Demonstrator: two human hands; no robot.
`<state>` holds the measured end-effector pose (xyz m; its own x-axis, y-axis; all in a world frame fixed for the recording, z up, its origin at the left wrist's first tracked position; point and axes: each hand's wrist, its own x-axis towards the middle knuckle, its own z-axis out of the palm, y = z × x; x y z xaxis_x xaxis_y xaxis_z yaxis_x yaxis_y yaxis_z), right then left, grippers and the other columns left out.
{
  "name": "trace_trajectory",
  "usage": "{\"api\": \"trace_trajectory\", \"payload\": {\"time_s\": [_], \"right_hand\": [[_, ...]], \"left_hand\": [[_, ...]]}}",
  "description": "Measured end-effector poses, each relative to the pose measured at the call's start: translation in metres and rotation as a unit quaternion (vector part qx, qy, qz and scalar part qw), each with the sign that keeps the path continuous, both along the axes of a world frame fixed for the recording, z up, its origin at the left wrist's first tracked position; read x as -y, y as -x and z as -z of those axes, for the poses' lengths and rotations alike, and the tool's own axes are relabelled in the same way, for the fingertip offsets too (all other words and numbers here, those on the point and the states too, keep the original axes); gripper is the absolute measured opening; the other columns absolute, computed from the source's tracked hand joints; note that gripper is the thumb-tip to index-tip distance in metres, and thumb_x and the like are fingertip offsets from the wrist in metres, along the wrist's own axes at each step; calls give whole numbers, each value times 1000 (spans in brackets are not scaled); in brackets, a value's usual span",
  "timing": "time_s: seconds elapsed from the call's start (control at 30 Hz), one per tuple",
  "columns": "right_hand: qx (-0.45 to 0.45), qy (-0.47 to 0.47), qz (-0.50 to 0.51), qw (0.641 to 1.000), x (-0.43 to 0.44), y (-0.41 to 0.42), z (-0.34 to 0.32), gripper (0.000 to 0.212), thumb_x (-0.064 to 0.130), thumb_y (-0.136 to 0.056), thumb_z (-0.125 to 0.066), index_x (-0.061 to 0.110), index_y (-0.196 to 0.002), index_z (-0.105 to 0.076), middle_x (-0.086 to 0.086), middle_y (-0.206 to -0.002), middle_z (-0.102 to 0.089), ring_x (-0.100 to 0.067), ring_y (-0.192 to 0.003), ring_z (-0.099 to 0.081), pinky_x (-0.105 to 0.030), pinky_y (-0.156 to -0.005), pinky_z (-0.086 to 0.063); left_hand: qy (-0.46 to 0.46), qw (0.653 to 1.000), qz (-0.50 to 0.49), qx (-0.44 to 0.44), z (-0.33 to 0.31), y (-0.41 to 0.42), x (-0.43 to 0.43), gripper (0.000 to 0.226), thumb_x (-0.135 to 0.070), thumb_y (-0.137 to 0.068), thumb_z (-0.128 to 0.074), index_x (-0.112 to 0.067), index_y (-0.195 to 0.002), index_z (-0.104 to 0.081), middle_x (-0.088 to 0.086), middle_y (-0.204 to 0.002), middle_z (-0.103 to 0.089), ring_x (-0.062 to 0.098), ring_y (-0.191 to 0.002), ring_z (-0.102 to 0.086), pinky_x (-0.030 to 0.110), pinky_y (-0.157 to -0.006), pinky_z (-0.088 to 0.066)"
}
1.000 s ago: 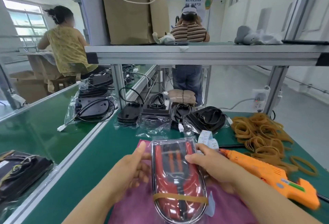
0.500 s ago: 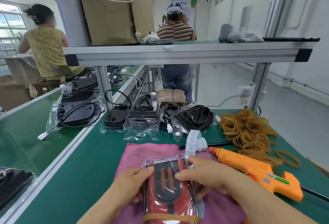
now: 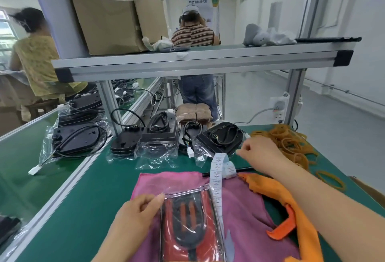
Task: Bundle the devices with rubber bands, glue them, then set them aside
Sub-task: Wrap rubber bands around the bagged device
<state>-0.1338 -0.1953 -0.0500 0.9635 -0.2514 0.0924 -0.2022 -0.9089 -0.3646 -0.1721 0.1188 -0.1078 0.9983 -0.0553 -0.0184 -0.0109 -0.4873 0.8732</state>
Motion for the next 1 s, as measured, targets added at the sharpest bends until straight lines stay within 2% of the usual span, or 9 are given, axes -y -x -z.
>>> {"api": "trace_trajectory", "payload": {"time_s": [0.1, 0.2, 0.33, 0.4, 0.5, 0.6, 0.77, 0.83, 1.0], "right_hand": [[38, 20, 73, 996, 34, -22, 13, 21, 25, -96, -57, 14, -86, -72, -5, -90, -70, -23, -83, -65, -34, -73, -54], [35, 25, 98, 994, 55, -37, 23, 21, 14, -91, -55, 17, -78, -72, -6, -87, -72, -25, -81, -66, -32, -67, -53], [-53, 107, 60, 991, 59, -57, 36, 27, 32, -98, -51, 22, -114, -70, -6, -122, -64, -26, -111, -59, -33, -93, -49], [-111, 112, 42, 987, 55, -64, 47, 38, 41, -99, -48, 22, -128, -62, -6, -133, -58, -26, -119, -55, -35, -100, -47], [-74, 65, 77, 992, 56, -67, 64, 31, 35, -98, -51, 16, -119, -63, -7, -118, -64, -25, -105, -61, -35, -89, -53], [-14, 37, 105, 994, 63, -63, 67, 23, 20, -97, -49, 14, -107, -69, -6, -105, -69, -24, -94, -63, -31, -77, -52], [193, -191, 151, 950, 64, -46, 38, 15, 14, -90, -62, 24, -80, -67, 2, -86, -71, -5, -61, -60, -15, -44, -43], [230, -315, 120, 913, 56, -39, 19, 9, 11, -86, -70, 20, -85, -67, -1, -88, -70, -9, -68, -64, -16, -52, -46], [38, -605, -124, 785, 2, -8, -31, 15, -3, -88, -64, 7, -98, -63, -8, -79, -70, -13, -65, -67, -22, -58, -57]], "left_hand": [[14, 998, -46, 38, -3, 1, 4, 21, -38, -89, -68, -36, -68, -72, -10, -64, -70, 2, -58, -61, 27, -64, -47], [40, 993, -82, 75, -6, 1, 8, 18, -20, -89, -70, -34, -78, -71, -5, -81, -73, 9, -81, -67, 24, -72, -44], [79, 985, -107, 108, -14, 2, 14, 30, -12, -87, -70, -38, -73, -74, -12, -76, -72, 16, -81, -67, 9, -67, -46], [82, 985, -96, 114, -17, 2, 16, 37, -11, -87, -70, -43, -70, -73, -15, -75, -73, 11, -77, -67, 20, -78, -50], [93, 985, -83, 123, -20, 3, 17, 41, -7, -87, -69, -45, -71, -73, -11, -78, -74, 8, -79, -68, 36, -87, -53], [103, 983, -77, 129, -21, 1, 17, 43, -4, -87, -68, -44, -71, -74, -9, -78, -74, 8, -77, -68, 26, -79, -53], [119, 979, -77, 145, -27, 1, 24, 42, -4, -89, -67, -42, -74, -75, -8, -78, -74, 8, -74, -66, 28, -77, -53], [136, 977, -70, 148, -35, 1, 31, 39, -6, -89, -66, -42, -76, -75, -11, -81, -75, 4, -77, -66, 28, -77, -52], [164, 973, -33, 156, -63, -3, 54, 24, -19, -93, -61, -35, -86, -77, -17, -91, -75, -2, -86, -68, 24, -80, -49]]}}
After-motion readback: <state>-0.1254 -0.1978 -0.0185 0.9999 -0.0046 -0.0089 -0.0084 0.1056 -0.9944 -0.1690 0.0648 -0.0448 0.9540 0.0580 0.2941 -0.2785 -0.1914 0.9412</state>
